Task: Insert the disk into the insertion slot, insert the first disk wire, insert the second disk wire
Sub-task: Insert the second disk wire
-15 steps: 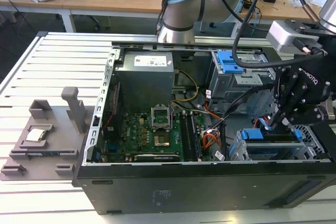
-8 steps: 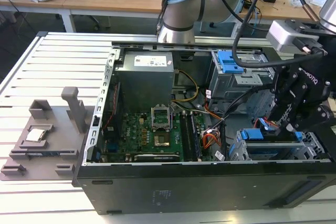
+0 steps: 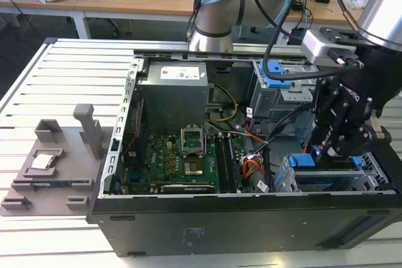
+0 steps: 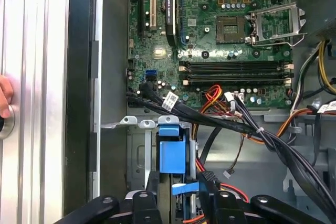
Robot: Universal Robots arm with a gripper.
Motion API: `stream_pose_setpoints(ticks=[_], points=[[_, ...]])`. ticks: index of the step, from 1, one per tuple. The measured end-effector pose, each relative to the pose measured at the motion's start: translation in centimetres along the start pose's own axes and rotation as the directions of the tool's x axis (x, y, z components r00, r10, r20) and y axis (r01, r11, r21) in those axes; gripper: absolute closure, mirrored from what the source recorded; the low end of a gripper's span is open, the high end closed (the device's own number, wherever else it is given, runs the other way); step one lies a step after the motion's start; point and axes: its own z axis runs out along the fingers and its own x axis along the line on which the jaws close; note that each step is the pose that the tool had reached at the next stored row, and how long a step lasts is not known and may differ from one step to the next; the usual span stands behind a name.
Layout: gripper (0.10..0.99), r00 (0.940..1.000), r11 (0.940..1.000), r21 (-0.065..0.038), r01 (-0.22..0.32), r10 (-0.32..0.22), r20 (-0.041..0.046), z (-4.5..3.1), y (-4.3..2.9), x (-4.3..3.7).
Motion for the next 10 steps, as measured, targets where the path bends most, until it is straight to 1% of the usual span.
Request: stream_pose_setpoints(ticks=[1,3,5,6,7,9,10], points=[[0.655,1.0,1.0,0.0,0.0,0.0,-0.004,0.16,0.0,-0.05],[0.655,1.0,1.0,0.0,0.0,0.0,-0.0087,0.24,0.0,-0.09],[0.655,0.9996,1.0,0.0,-0.001,0.001,-0.0299,0.24,0.0,-0.09],[0.655,0.9986,1.0,0.001,-0.003,0.003,-0.0535,0.25,0.0,-0.09],[0.655,0.9978,1.0,0.001,-0.004,0.004,-0.0669,0.25,0.0,-0.09],[0.655,0.9963,1.0,0.001,-0.005,0.006,-0.0861,0.25,0.0,-0.09],[0.655,0.9959,1.0,0.001,-0.006,0.006,-0.0899,0.25,0.0,-0.09]])
